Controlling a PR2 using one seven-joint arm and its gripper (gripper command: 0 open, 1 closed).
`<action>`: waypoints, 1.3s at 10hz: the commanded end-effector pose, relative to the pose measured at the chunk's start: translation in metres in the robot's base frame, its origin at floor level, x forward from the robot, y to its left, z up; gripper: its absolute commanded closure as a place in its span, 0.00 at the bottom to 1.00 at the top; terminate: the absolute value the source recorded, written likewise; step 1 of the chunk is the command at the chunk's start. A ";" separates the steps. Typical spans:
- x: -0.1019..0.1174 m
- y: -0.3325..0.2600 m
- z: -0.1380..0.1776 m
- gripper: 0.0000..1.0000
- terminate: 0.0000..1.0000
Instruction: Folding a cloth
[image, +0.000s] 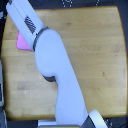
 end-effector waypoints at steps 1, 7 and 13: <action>0.040 -0.123 0.059 0.00 0.00; 0.030 -0.289 0.080 0.00 0.00; 0.015 -0.451 0.096 0.00 0.00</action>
